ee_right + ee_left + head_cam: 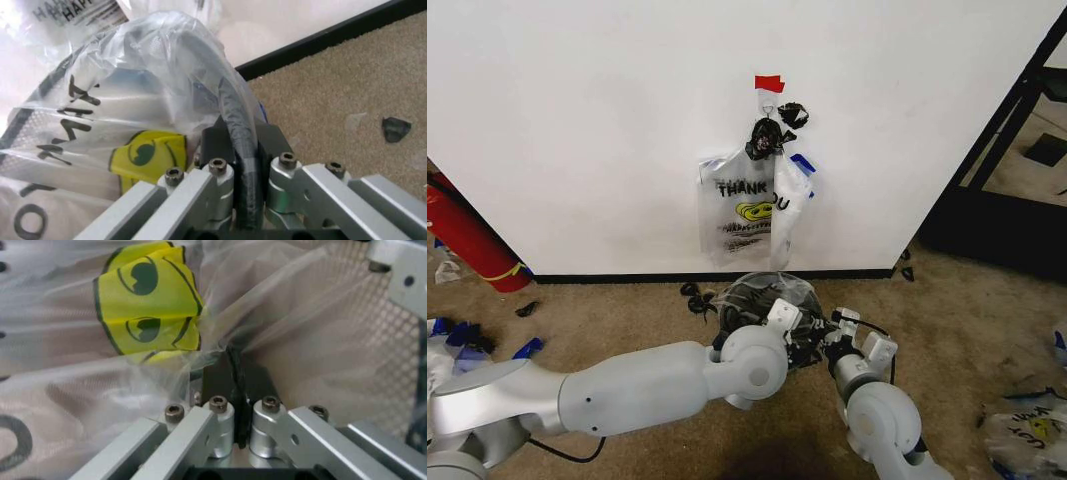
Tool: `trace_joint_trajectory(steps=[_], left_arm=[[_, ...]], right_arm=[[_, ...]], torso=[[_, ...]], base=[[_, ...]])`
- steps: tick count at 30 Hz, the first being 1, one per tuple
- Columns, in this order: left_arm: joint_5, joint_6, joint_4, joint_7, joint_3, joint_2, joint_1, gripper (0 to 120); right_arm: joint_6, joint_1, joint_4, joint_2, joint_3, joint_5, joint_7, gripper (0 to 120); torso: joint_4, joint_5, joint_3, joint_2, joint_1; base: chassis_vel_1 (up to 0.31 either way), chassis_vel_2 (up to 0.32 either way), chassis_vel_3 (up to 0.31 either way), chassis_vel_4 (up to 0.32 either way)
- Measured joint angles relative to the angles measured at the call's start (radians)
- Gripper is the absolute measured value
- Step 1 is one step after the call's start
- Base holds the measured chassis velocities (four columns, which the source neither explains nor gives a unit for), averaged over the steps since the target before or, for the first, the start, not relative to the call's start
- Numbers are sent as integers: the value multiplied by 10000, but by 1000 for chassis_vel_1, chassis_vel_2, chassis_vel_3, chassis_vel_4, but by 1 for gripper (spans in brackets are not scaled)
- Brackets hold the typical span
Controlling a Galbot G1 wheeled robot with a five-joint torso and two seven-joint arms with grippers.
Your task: Pick up the garbage bag from the wall and place it over the trash bin.
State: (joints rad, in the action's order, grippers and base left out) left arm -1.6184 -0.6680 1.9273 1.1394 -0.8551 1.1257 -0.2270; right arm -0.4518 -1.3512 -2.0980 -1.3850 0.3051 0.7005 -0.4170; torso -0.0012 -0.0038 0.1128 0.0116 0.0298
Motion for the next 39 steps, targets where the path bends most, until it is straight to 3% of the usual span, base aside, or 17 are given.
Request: trace_joint_trajectory(steps=[10, 39], left_arm=[[-38, -10, -598, -5, -60, 298, 32, 0], [1226, -104, -1504, -472, 61, -111, -93, 0]], right_arm=[[19, -59, -75, -13, -48, -31, 78, 1], [58, -251, -250, 21, -105, -76, 205, 1]], torso=[[0, 0, 0, 0, 0], [0, -2, 0, 0, 0]], base=[[0, 0, 0, 0], [0, 0, 0, 0]])
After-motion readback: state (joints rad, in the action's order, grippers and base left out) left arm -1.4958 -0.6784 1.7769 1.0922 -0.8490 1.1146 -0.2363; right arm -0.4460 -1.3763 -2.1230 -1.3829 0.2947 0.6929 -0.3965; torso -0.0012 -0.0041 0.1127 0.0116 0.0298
